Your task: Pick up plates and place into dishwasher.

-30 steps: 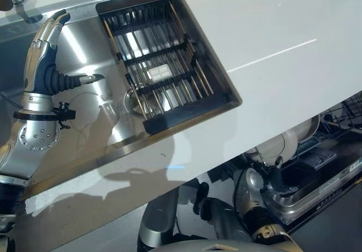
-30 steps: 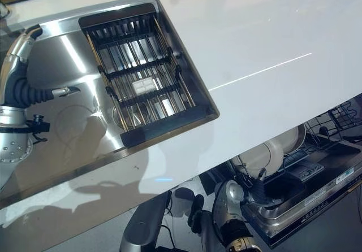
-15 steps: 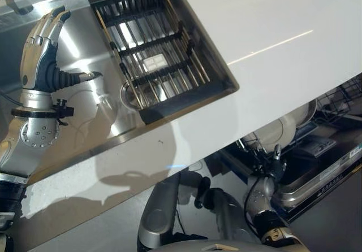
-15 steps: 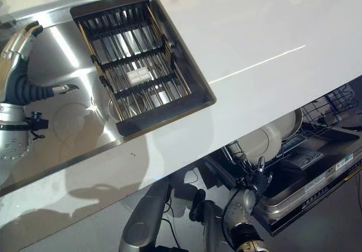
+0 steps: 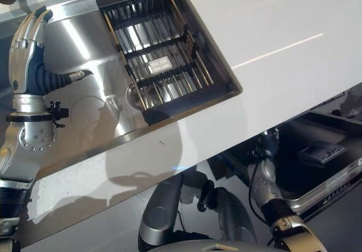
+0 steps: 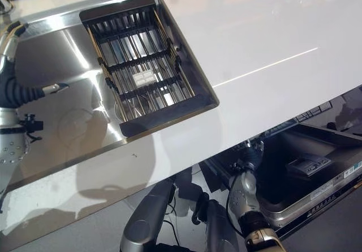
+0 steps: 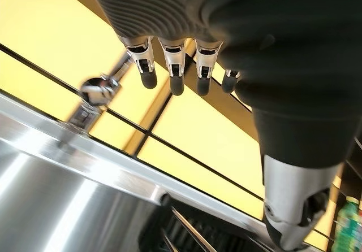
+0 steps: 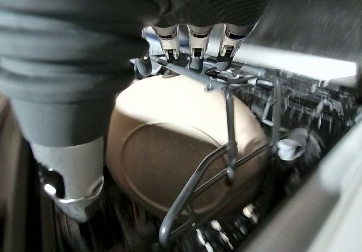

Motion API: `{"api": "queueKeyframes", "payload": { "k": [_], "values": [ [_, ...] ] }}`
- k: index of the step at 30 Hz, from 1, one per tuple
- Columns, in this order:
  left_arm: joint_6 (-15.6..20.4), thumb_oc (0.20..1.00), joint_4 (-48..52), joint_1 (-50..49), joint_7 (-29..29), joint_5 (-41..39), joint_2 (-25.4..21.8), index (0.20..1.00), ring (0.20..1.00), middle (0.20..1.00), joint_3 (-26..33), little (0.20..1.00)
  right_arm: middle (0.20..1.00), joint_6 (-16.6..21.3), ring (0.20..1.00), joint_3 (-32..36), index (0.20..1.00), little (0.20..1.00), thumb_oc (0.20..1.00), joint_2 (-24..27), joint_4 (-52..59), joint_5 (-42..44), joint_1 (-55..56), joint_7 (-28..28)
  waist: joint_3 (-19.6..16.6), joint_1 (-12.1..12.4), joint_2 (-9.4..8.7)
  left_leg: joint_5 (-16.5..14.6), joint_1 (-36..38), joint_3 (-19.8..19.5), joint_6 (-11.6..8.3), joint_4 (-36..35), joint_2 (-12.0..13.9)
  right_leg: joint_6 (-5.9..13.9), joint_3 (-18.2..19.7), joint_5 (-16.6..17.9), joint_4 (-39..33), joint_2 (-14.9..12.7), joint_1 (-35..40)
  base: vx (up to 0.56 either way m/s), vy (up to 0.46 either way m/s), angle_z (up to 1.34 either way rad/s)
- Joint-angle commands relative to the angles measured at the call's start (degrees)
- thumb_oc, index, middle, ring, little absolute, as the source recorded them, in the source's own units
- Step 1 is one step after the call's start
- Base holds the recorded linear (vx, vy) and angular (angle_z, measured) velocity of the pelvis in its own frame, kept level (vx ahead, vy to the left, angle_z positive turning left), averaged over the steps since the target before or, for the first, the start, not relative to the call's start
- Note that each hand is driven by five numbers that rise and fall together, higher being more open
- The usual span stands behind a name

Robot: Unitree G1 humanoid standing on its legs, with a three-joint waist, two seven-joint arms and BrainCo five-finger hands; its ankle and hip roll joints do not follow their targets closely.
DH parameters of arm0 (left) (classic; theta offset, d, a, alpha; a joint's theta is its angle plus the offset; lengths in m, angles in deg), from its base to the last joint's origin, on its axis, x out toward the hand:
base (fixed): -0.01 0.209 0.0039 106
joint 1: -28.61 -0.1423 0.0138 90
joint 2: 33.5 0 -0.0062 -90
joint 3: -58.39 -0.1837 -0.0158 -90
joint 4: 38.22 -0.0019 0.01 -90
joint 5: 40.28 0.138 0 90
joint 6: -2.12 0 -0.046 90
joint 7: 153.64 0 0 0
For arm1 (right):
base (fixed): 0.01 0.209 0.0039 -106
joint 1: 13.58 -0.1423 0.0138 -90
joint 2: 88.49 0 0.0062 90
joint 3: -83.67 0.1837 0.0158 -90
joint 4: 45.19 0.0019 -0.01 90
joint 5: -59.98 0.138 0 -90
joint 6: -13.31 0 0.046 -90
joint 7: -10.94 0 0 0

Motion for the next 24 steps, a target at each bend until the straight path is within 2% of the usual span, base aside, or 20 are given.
{"api": "queueKeyframes", "payload": {
  "k": [1, 8, 11, 14, 19, 24],
  "values": [
    [3.7, 1.000, 2.2, -7.3, -0.1, -3.0, 3.6, 1.000, 1.000, 1.000, 3.0, 1.000, 1.000, 1.1, 1.000, -1.0, 1.000, 1.000, 1.000, 3.2, 8.0, -8.5, -9.9, 5.7, -5.3, 3.5, 2.65, -1.6, -1.7, -7.2, -0.71, 10.4, 4.9, 2.55, -1.8, 8.3, -3.9, -1.2, 1.9, 0.13, 0.069, 0.10],
    [6.3, 1.000, 1.3, -9.8, -2.0, -4.5, 3.6, 1.000, 1.000, 1.000, 4.4, 1.000, 1.000, -1.9, 1.000, -0.5, 1.000, 1.000, 1.000, 5.0, 5.8, -7.3, -14.4, 5.4, -7.5, 5.5, 4.08, 0.3, 0.6, -8.6, -0.96, 7.5, 4.2, 0.98, -3.9, 7.2, -2.8, -2.1, 3.1, 0.09, 0.040, 0.12],
    [8.3, 1.000, 0.5, -10.8, -2.4, -4.3, 4.1, 1.000, 1.000, 1.000, 4.7, 1.000, 1.000, -2.4, 1.000, 0.3, 1.000, 1.000, 1.000, 5.0, 6.0, -8.1, -14.9, 3.6, -8.0, 5.6, 4.52, 0.4, 0.7, -8.6, -0.97, 8.1, 3.8, 0.70, -4.2, 7.1, -2.1, -2.4, 3.2, 0.01, 0.025, 0.13],
    [8.8, 1.000, 0.5, -11.0, -2.2, -3.7, 4.9, 1.000, 1.000, 1.000, 4.1, 1.000, 1.000, -2.9, 1.000, 0.9, 1.000, 1.000, 1.000, 5.0, 6.9, -9.5, -14.1, 1.5, -8.2, 5.0, 4.83, 0.3, 0.9, -8.6, -0.89, 8.2, 3.4, 0.61, -4.0, 7.5, -2.2, -2.4, 3.2, -0.04, 0.034, 0.07],
    [7.6, 1.000, 2.3, -11.0, -0.7, -3.1, 7.2, 1.000, 1.000, 1.000, 2.0, 1.000, 1.000, -9.1, 1.000, 2.5, 1.000, 1.000, 1.000, 5.9, 9.2, -16.0, -10.7, -5.2, -8.0, 2.3, 5.34, -0.5, 1.0, -7.3, -0.41, 8.2, 1.8, 0.80, -2.1, 9.5, -4.1, -2.3, 2.5, -0.15, 0.081, 0.00],
    [3.9, 1.000, 5.6, -10.0, 2.8, -2.4, 9.1, 1.000, 1.000, 1.000, -0.1, 1.000, 1.000, -14.6, 1.000, 3.5, 1.000, 1.000, 1.000, 8.5, 13.0, -23.2, -6.8, -10.8, -6.8, -1.9, 4.97, -1.3, 0.8, -4.3, 0.21, 6.7, 1.3, 1.24, 1.1, 12.6, -7.8, -2.5, 1.1, -0.27, 0.094, -0.16]
  ]
}}
